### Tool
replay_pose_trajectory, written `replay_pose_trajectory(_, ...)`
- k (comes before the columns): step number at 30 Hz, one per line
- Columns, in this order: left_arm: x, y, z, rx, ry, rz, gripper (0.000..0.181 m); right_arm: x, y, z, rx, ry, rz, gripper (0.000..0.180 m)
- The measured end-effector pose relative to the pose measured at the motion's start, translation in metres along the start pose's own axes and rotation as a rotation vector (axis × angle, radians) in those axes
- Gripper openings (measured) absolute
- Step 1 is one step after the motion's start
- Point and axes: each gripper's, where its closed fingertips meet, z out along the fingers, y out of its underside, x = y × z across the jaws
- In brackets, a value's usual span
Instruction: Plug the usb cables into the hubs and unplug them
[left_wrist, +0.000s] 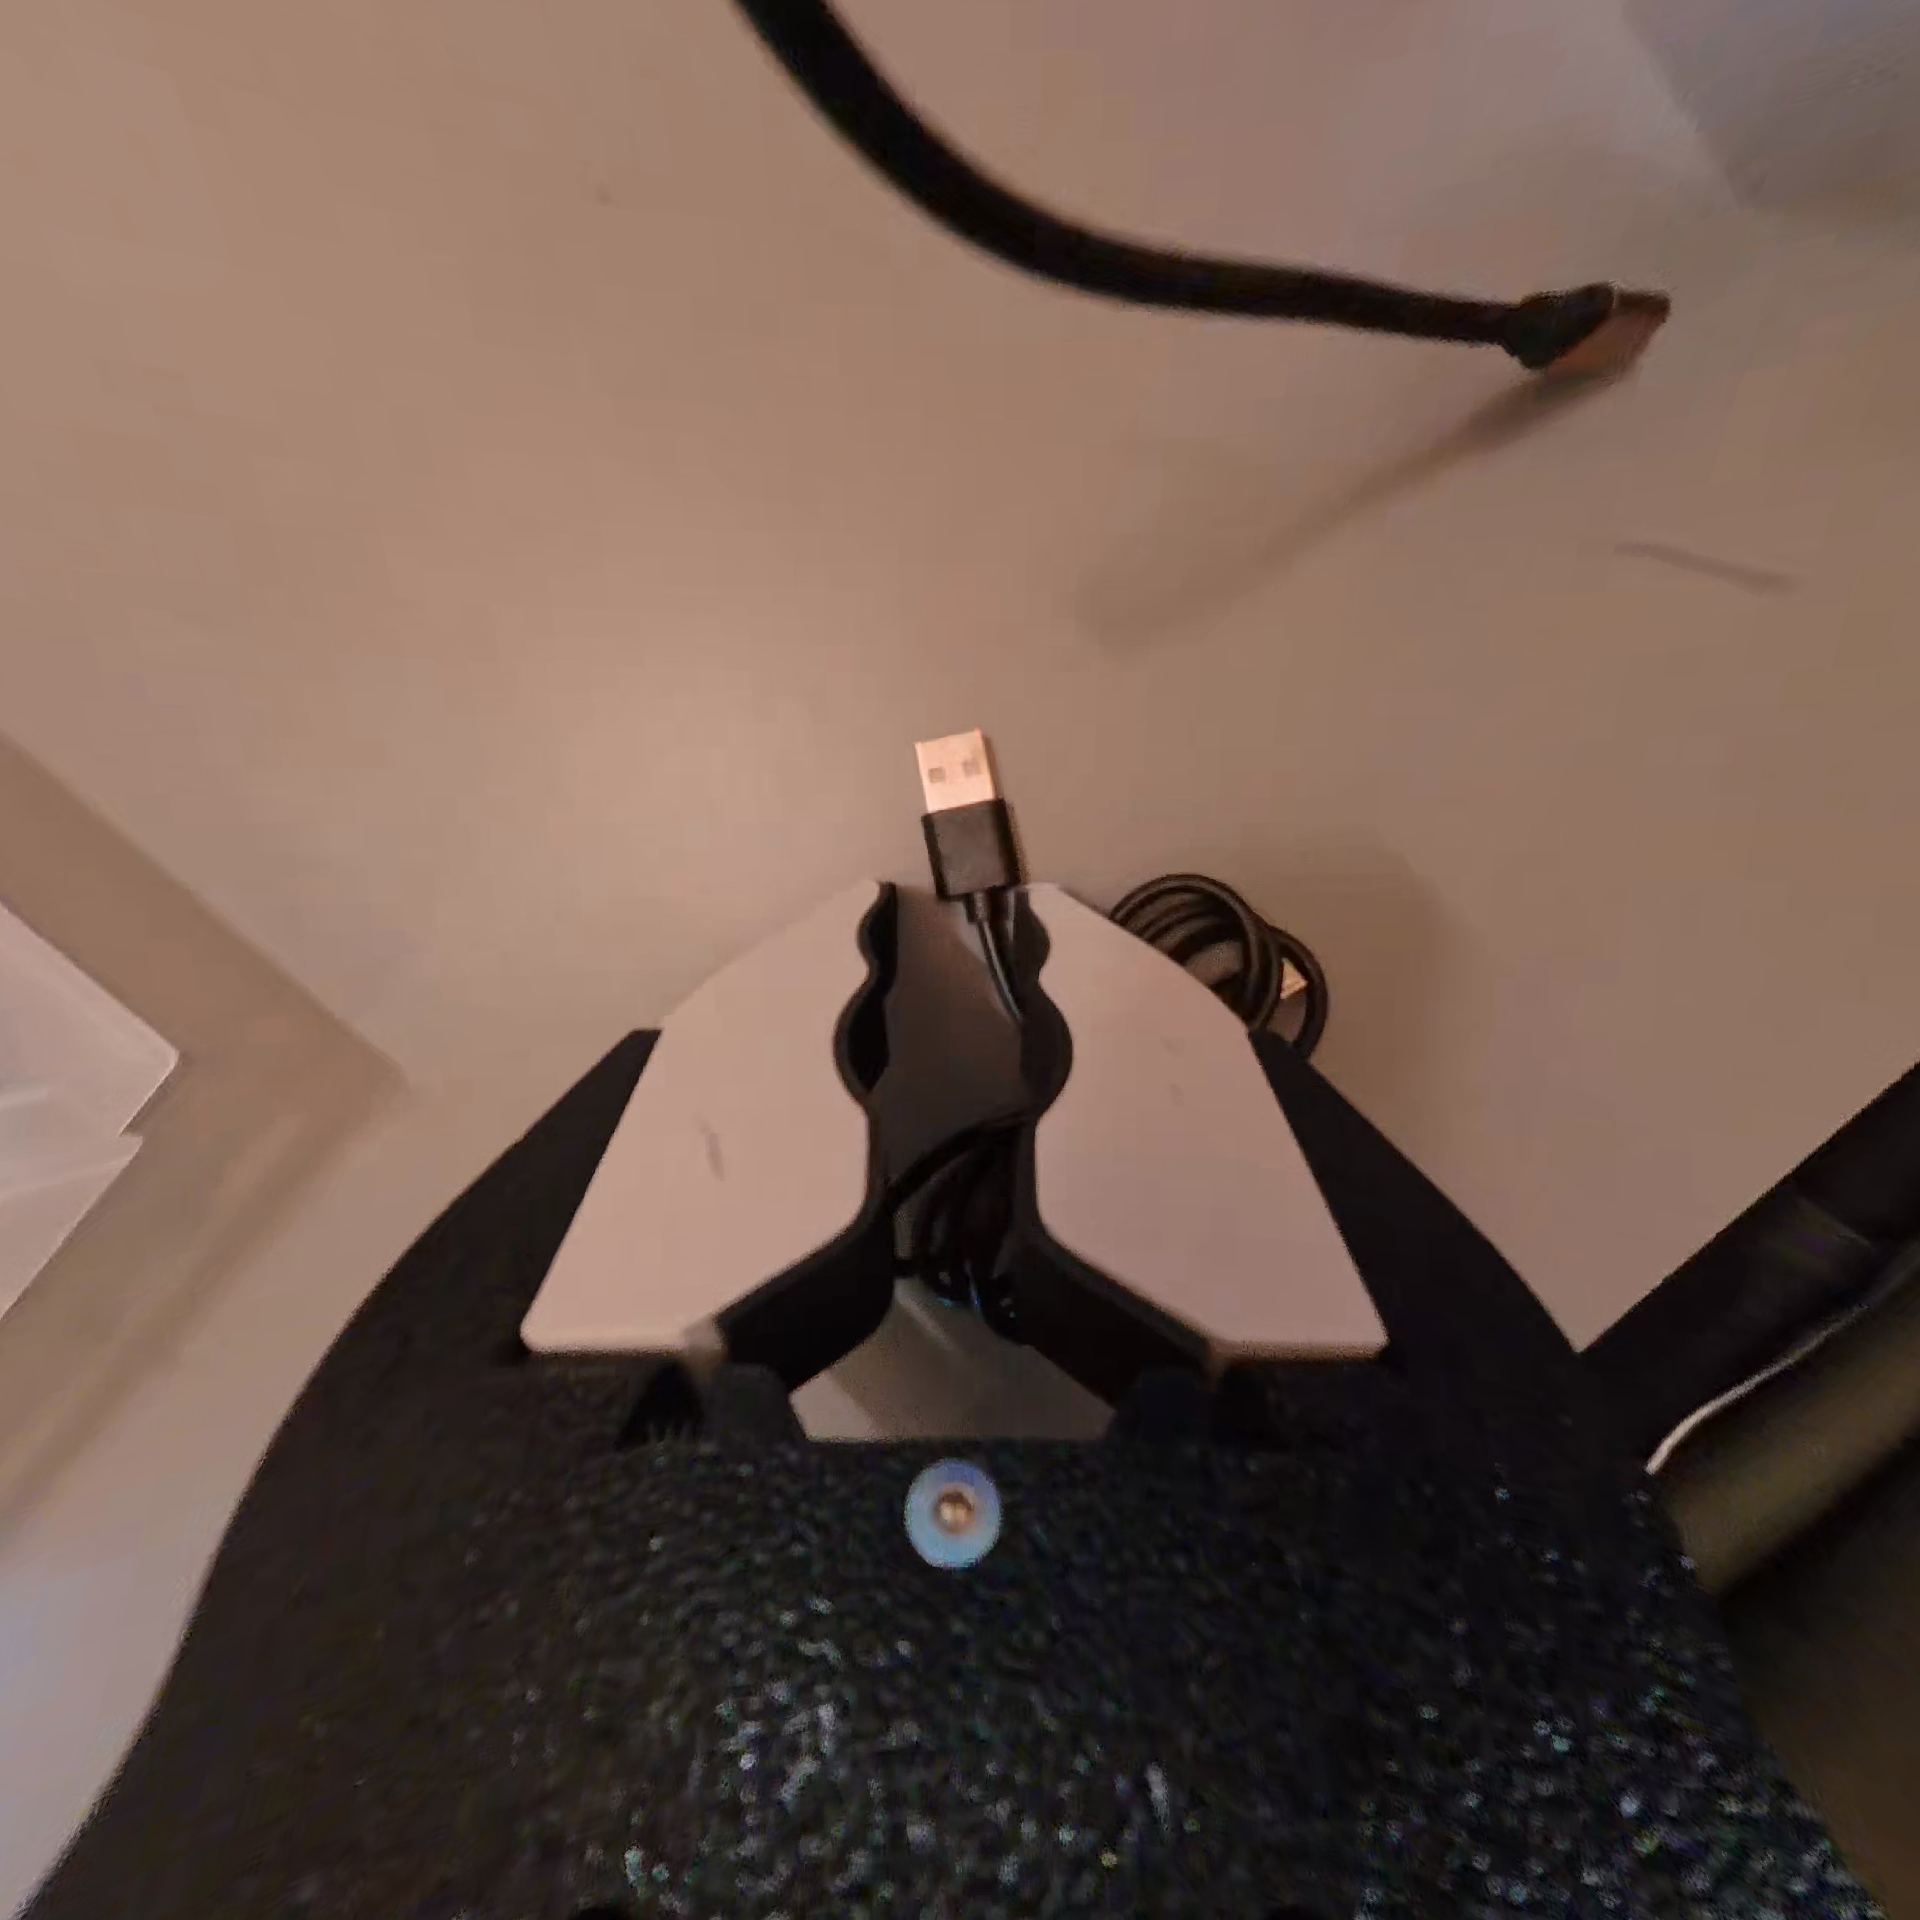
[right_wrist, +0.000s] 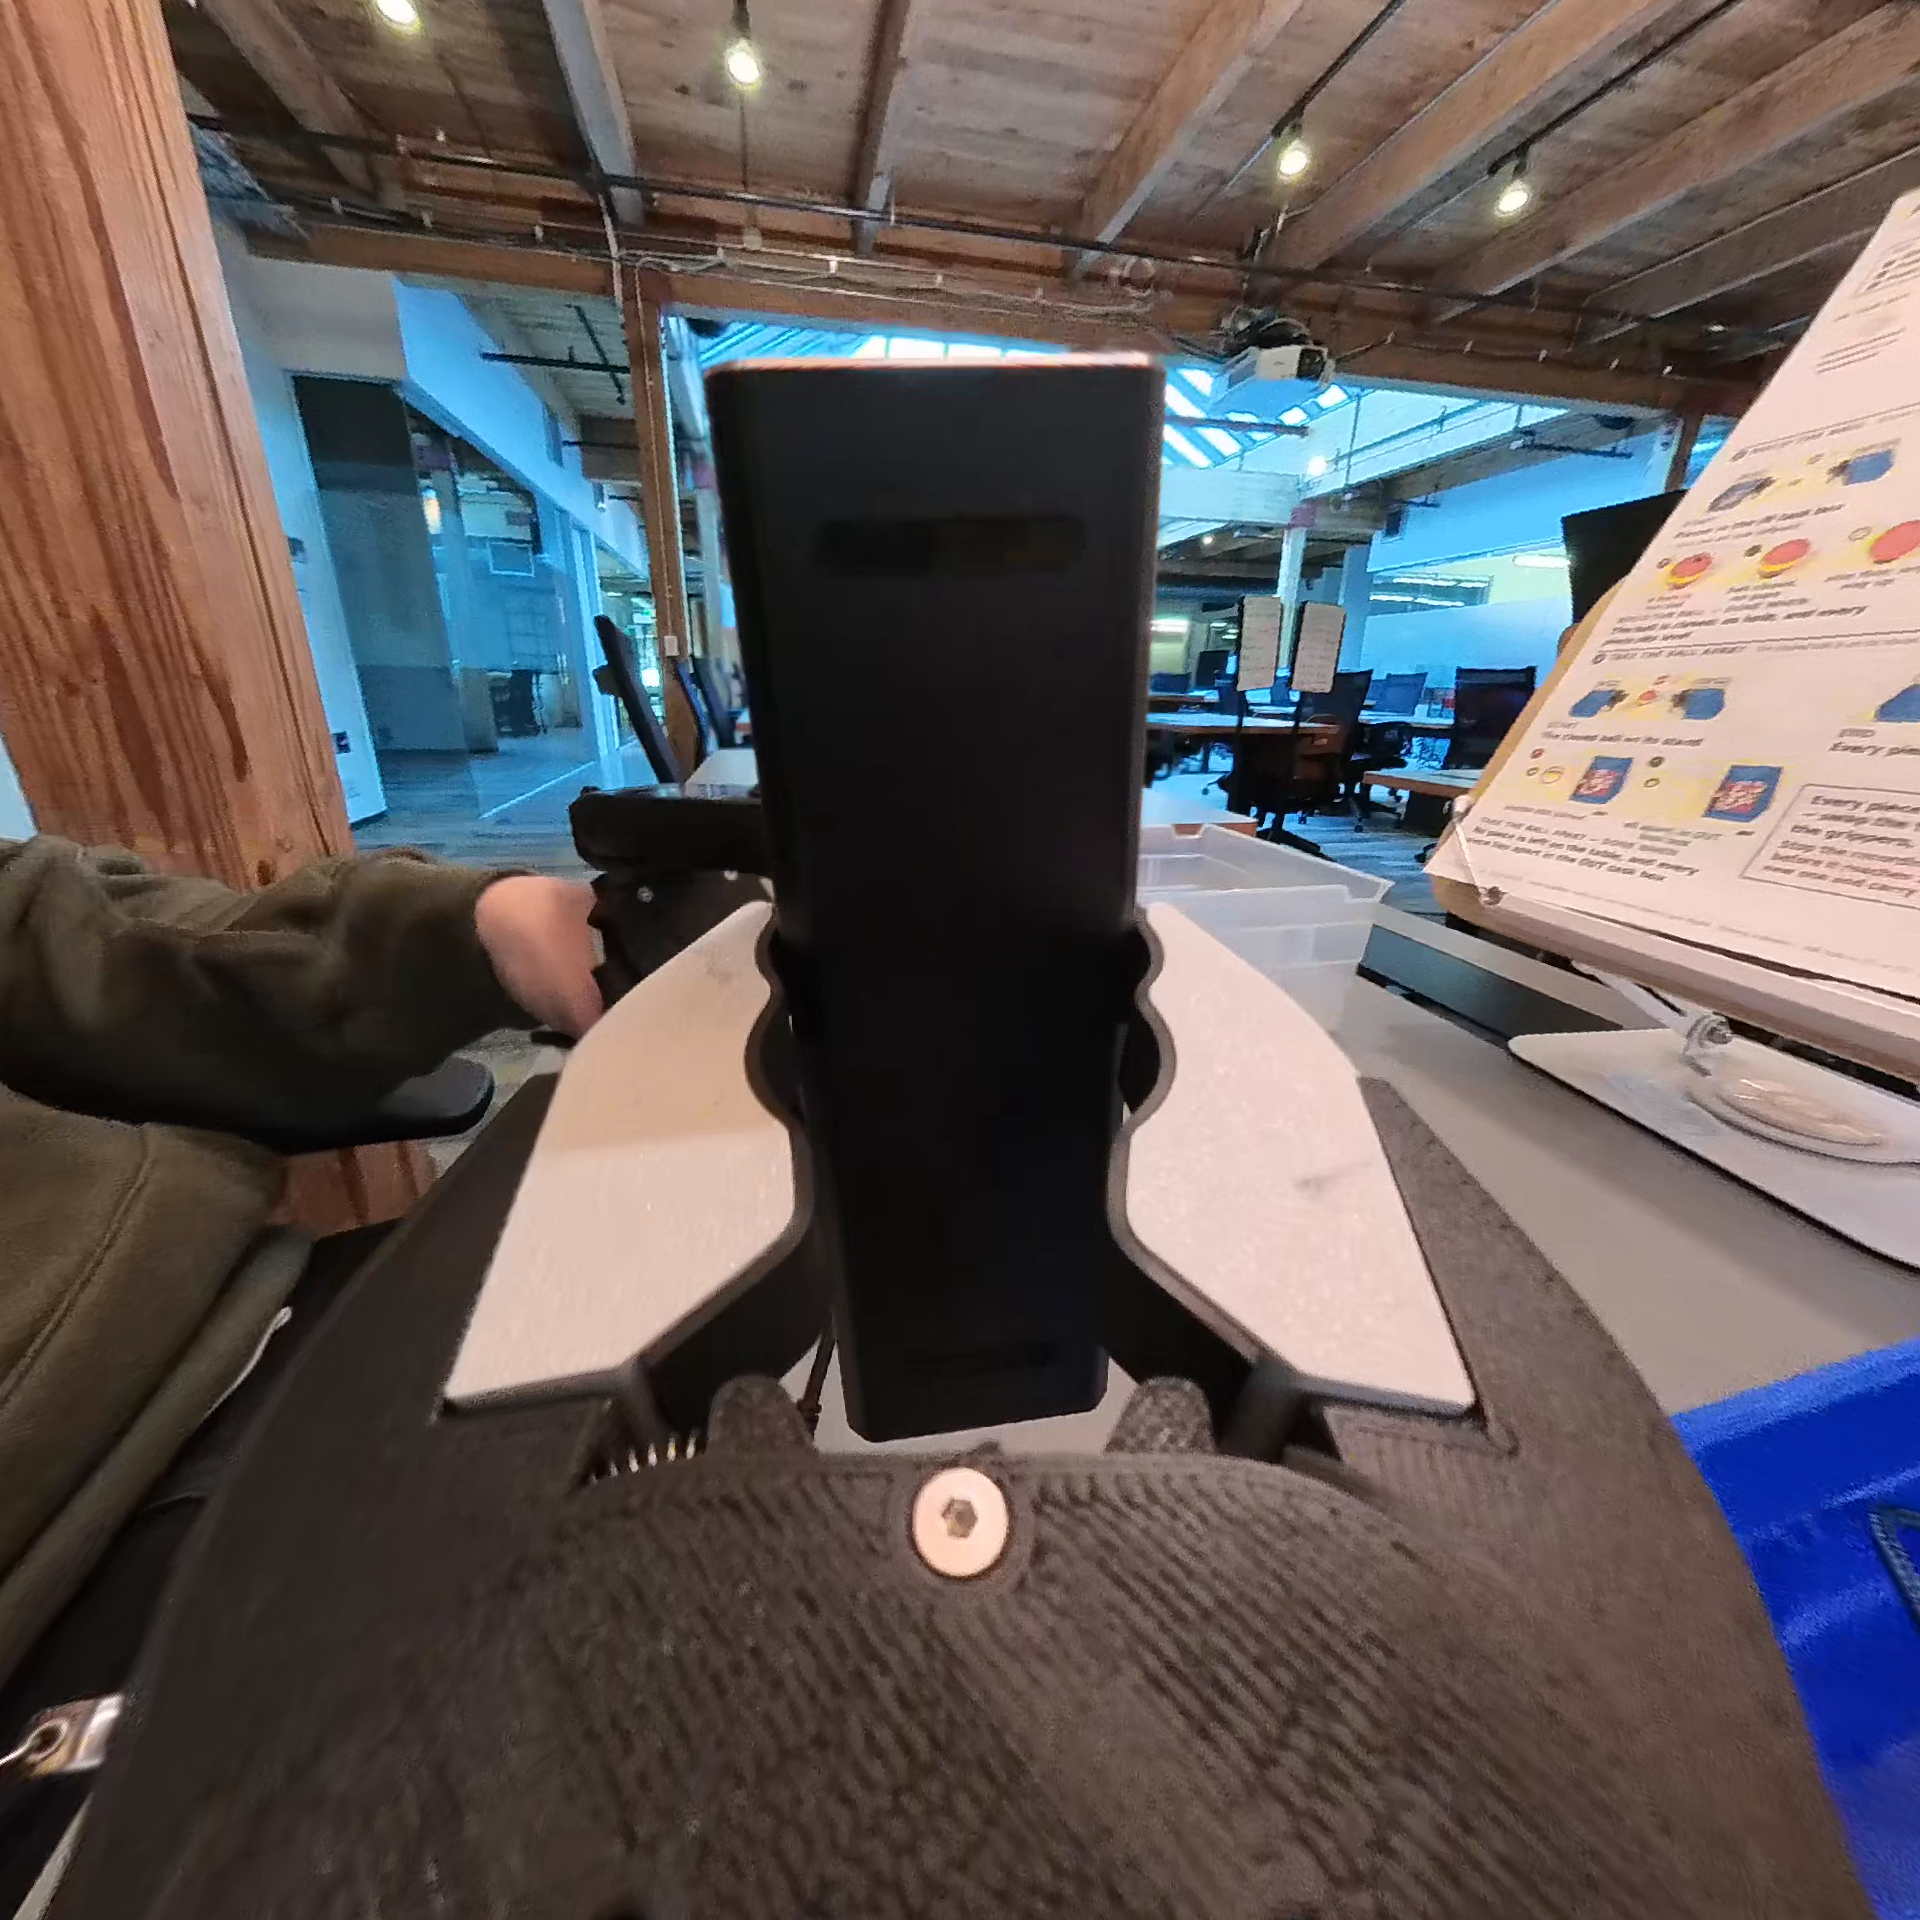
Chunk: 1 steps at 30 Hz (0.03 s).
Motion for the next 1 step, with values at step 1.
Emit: replay_pose_trajectory(1,0.0002,-0.0011,0.0008,-0.004,0.0,0.002,0.019,-0.0016,0.0023,0.0005,-0.003,-0.013,0.006,0.062)
